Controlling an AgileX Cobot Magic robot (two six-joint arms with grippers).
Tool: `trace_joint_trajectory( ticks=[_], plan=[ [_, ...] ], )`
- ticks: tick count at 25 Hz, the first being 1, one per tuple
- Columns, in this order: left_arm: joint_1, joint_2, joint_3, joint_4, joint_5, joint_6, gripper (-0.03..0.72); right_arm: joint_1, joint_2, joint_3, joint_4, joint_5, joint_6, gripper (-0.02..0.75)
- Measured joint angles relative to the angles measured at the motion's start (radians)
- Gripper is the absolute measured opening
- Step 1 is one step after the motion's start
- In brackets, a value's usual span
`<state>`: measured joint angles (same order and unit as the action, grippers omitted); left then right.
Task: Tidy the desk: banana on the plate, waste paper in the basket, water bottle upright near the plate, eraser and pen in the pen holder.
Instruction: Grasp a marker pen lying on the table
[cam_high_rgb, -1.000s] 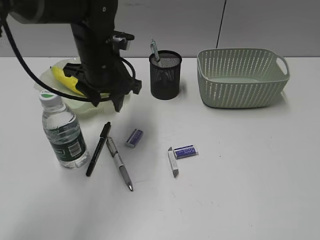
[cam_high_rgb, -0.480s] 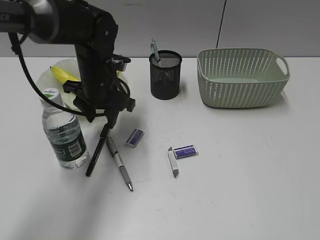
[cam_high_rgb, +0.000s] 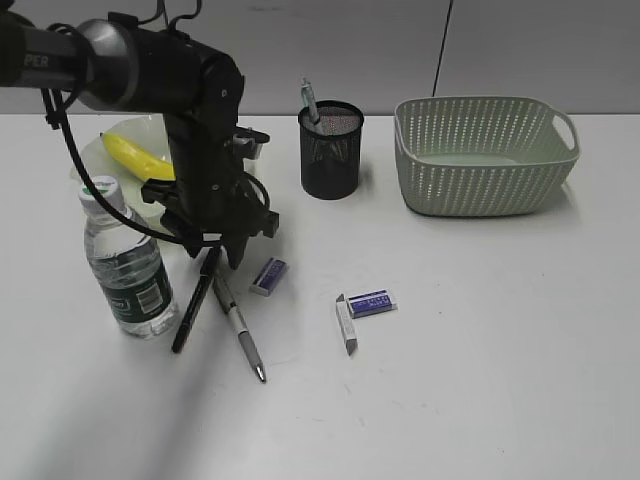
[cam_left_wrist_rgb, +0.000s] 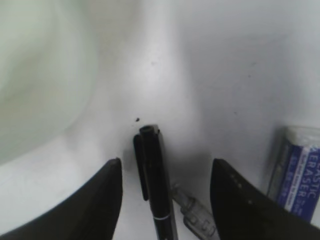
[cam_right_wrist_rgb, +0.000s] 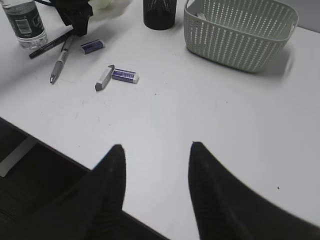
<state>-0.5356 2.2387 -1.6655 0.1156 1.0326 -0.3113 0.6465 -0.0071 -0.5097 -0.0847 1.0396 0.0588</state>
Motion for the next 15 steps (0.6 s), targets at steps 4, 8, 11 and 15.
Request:
trace_joint_trajectory(
  ticks=[4,8,11,15],
  plan=[
    [0.000,0.027,-0.001,0.008,-0.004,0.000,0.420,0.000,0.000,0.000,-0.001,0.000,0.000,0.340],
    [0.000,0.035,-0.010,0.011,-0.001,0.000,0.359,0.000,0.000,0.000,-0.002,0.000,0.002,0.340],
    [0.000,0.036,-0.011,0.015,-0.003,0.000,0.242,0.000,0.000,0.000,-0.002,0.000,0.002,0.340],
    [-0.001,0.038,-0.013,0.019,-0.004,0.000,0.111,0.000,0.000,0.000,-0.003,0.000,0.002,0.340]
  ],
)
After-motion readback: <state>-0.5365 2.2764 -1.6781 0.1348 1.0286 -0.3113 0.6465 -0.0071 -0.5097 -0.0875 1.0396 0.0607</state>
